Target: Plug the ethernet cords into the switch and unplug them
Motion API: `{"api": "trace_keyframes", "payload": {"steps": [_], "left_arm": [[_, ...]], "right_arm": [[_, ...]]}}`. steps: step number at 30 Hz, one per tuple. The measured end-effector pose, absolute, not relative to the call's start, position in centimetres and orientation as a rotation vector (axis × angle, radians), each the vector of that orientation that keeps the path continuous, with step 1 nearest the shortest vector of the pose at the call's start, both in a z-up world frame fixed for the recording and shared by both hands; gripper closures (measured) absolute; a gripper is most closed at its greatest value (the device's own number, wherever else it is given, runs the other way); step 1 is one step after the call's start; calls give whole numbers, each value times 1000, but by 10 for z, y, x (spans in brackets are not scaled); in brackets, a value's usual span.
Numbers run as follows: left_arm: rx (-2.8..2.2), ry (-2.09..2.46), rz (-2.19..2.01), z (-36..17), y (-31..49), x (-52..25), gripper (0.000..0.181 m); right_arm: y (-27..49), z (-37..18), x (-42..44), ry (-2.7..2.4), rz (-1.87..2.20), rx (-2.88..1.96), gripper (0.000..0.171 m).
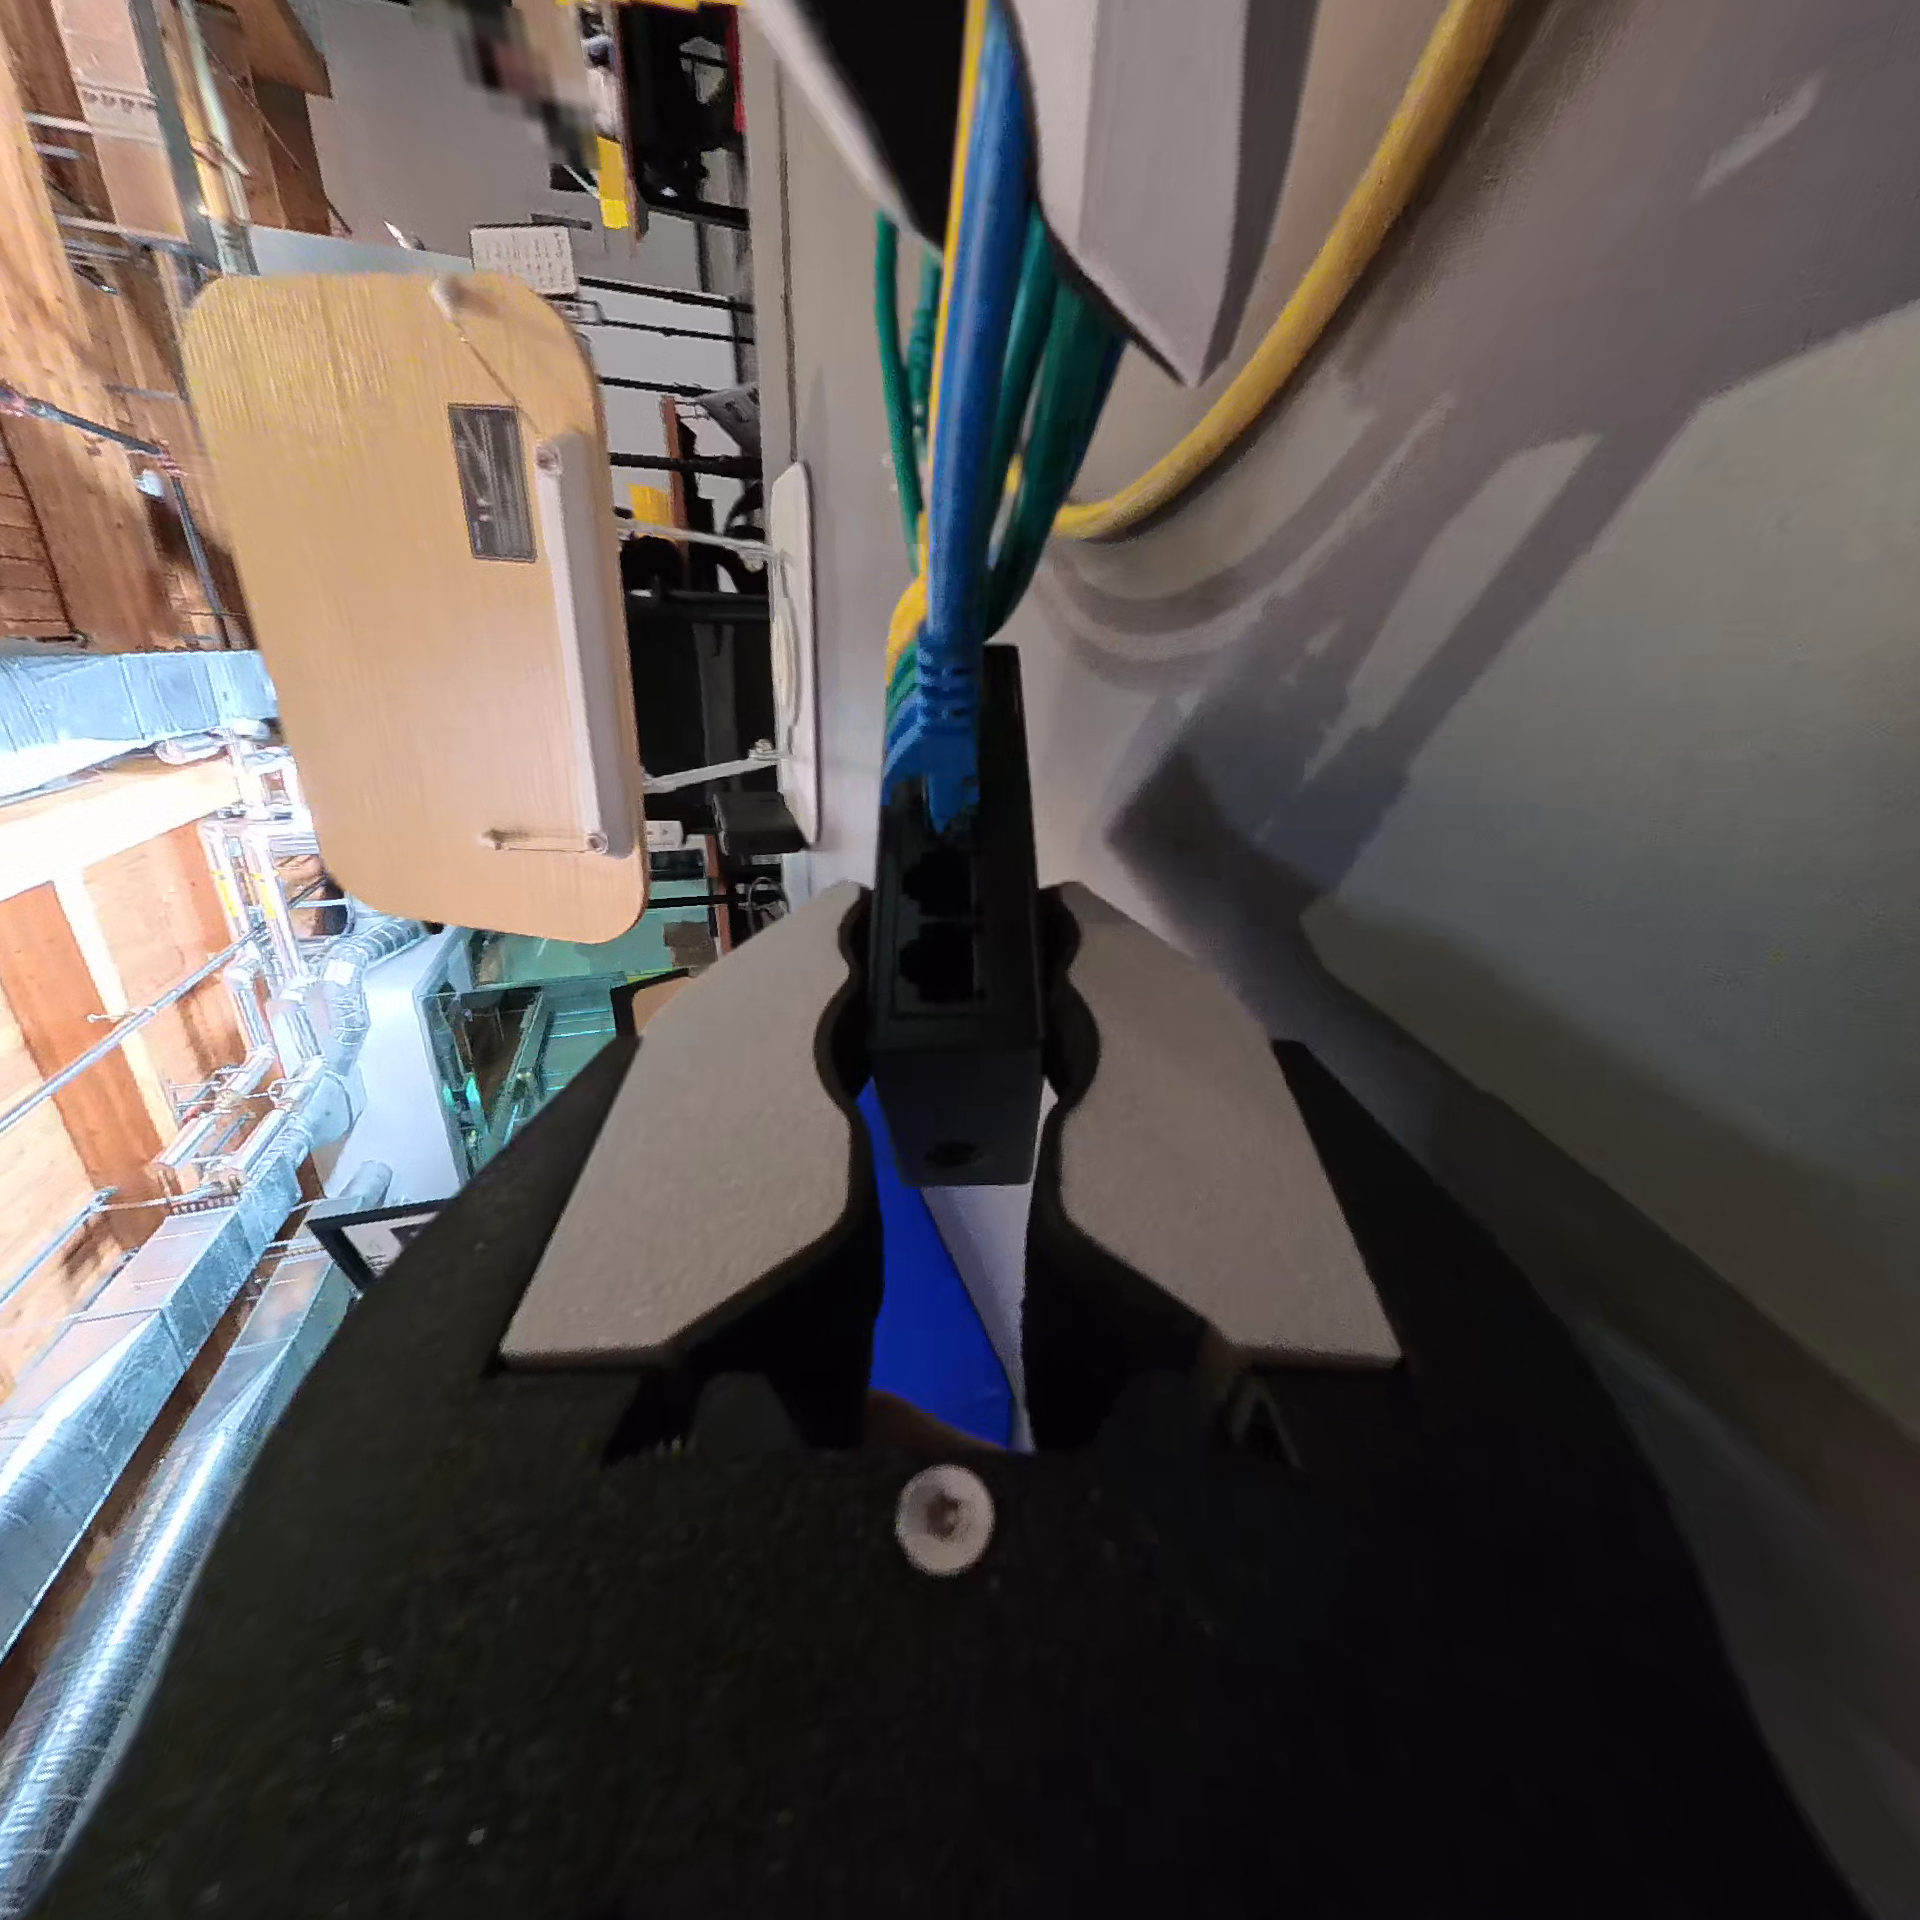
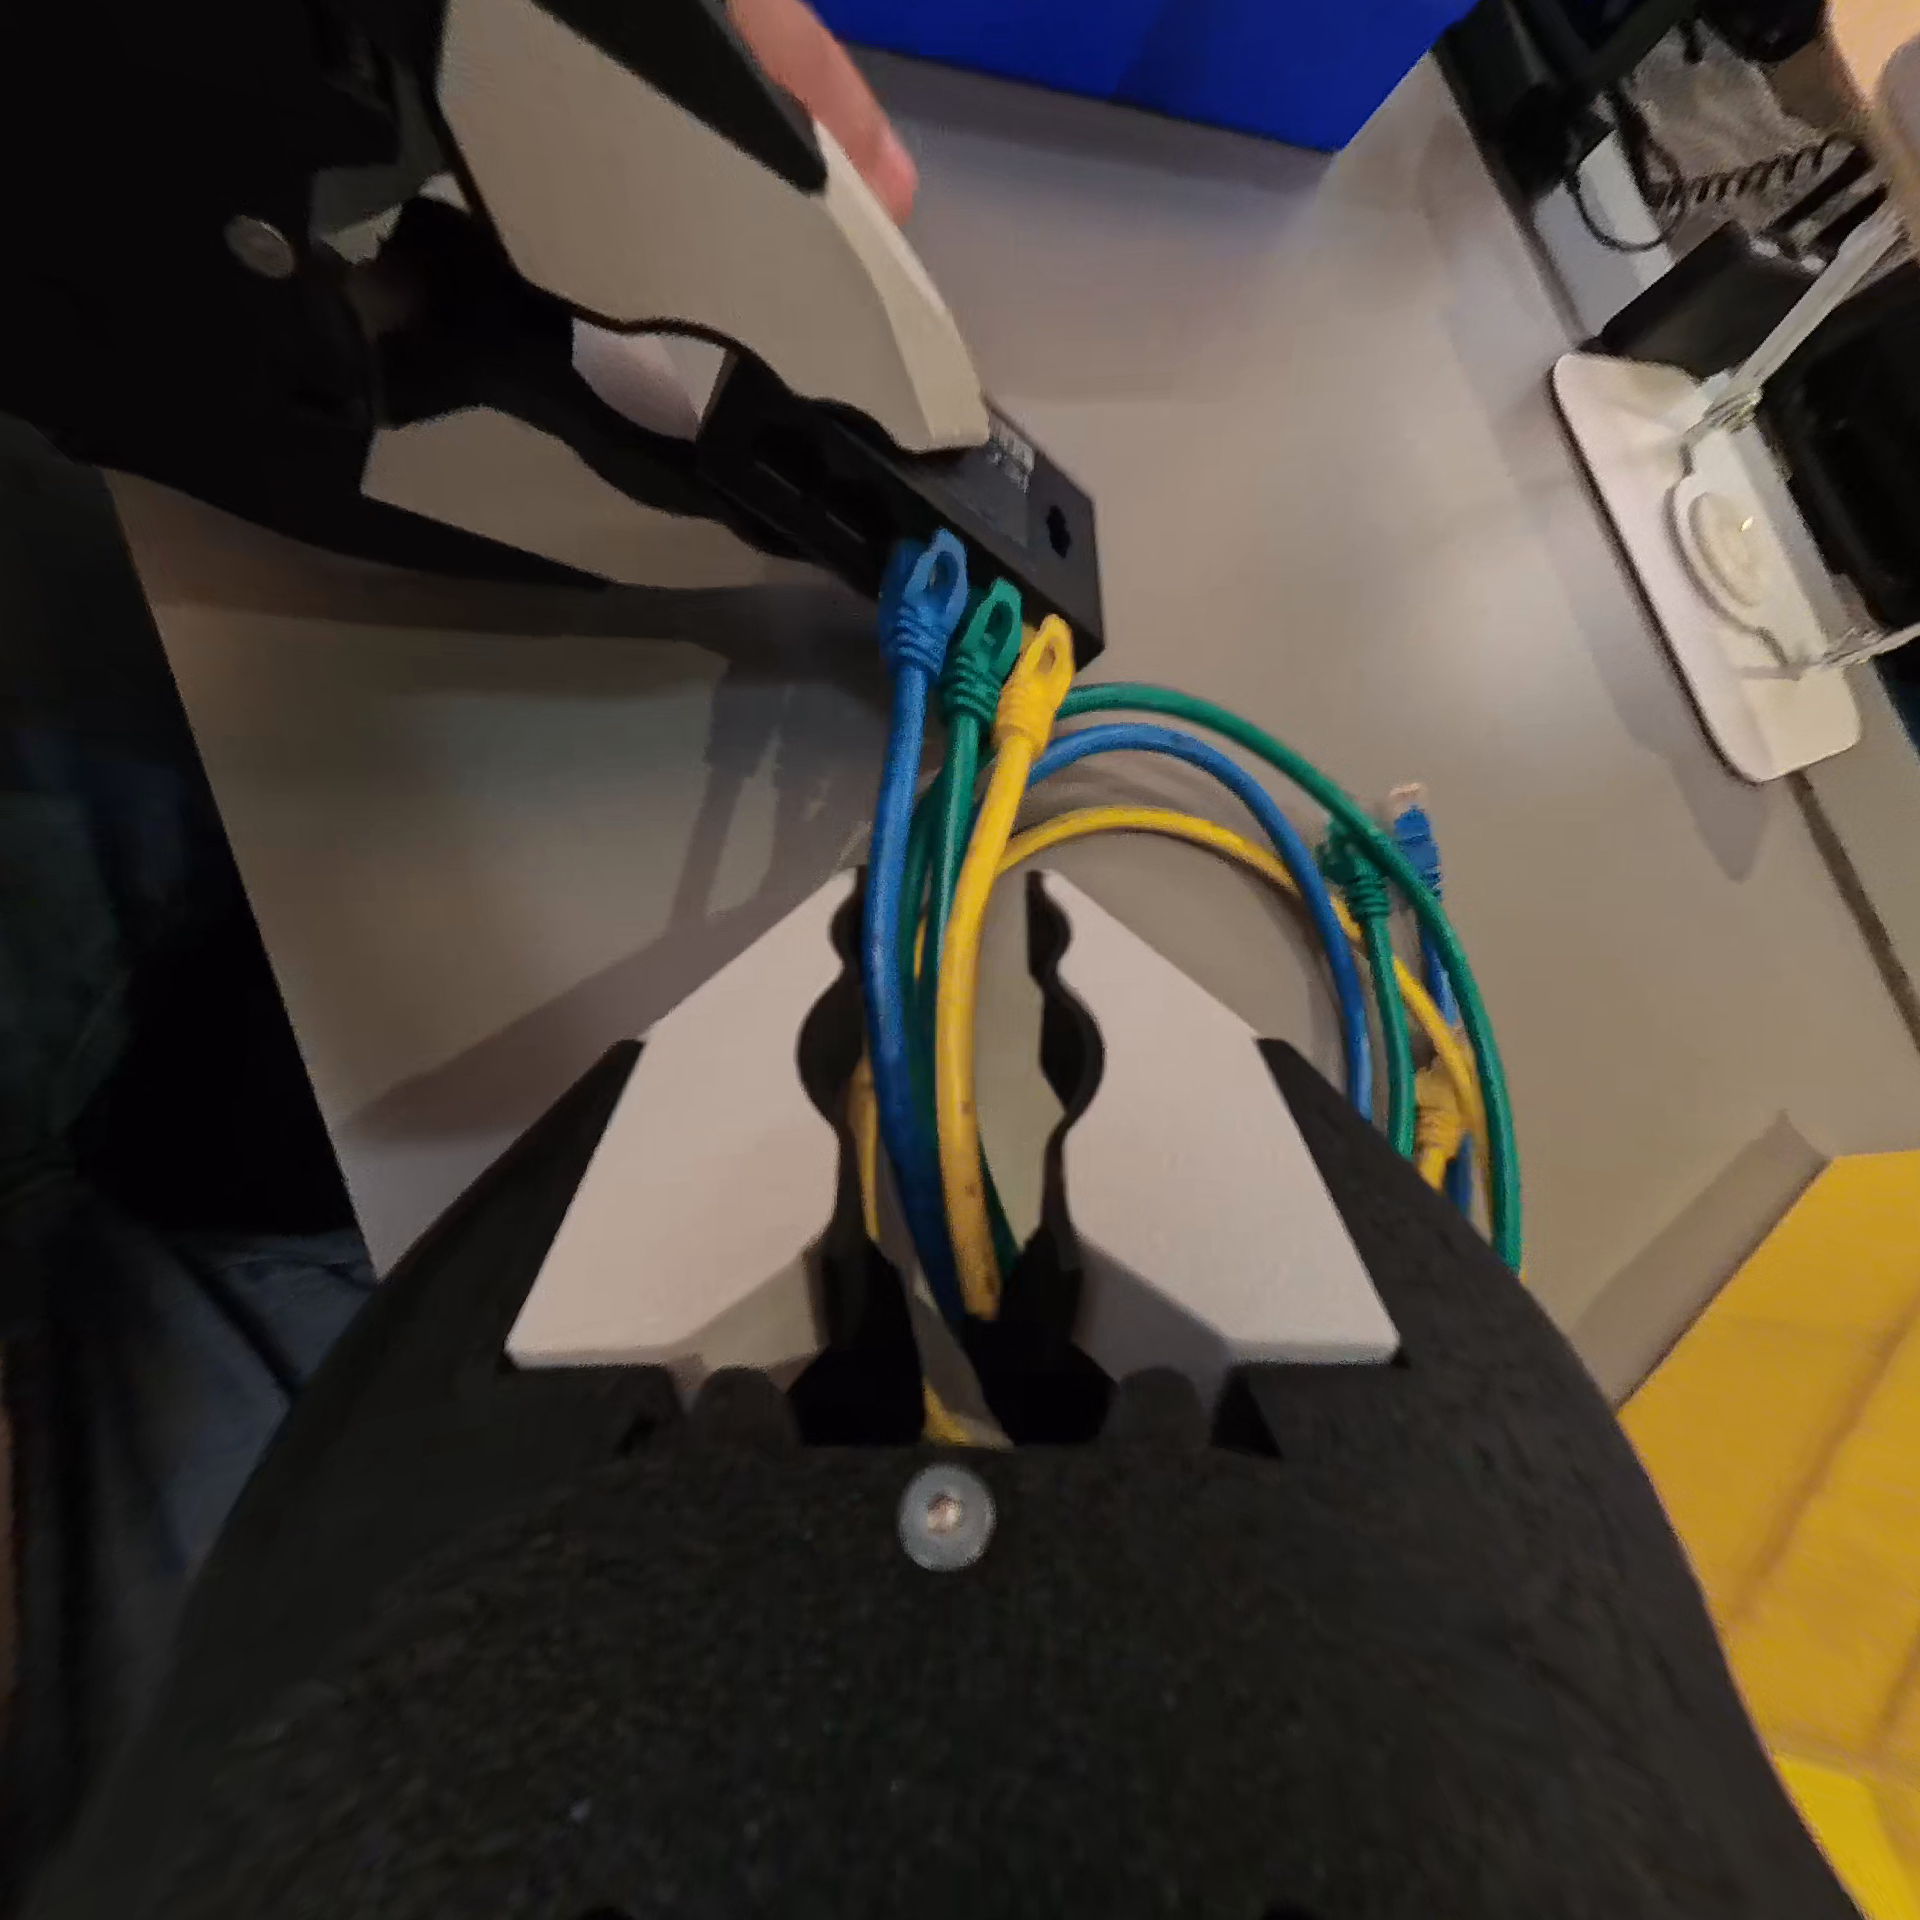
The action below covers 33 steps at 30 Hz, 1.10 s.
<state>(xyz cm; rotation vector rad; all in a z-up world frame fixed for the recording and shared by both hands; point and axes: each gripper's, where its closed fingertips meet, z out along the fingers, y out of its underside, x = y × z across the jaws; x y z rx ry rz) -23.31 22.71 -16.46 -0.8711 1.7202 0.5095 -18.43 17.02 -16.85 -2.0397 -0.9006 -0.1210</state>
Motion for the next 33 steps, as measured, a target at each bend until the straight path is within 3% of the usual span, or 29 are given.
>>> {"api": "trace_keyframes", "payload": {"steps": [1, 5, 7, 15, 18, 21, 30, 33], "left_arm": [[-876, 1731, 503, -167, 226, -233, 152], [-907, 1732, 466, -166, 222, -232, 152], [-925, 1723, 436, -162, 220, -231, 152], [-876, 1705, 478, -153, 219, -234, 153], [-864, 1707, 482, -154, 220, -236, 153], [-885, 1709, 468, -155, 221, -237, 152], [-952, 1683, 294, -157, 228, -244, 146], [-1021, 1668, 202, -160, 234, -251, 135]], "right_arm": [[170, -163, -186, -939, -134, -1996, 135], [172, -129, -203, -1222, -410, -1627, 130], [175, -133, -215, -1354, -457, -1541, 138], [202, -150, -232, -1453, -532, -1441, 140], [204, -150, -234, -1446, -538, -1428, 142], [208, -145, -234, -1408, -552, -1410, 157], [206, -143, -223, -1419, -420, -1542, 159], [199, -136, -219, -1379, -297, -1589, 159]]}}
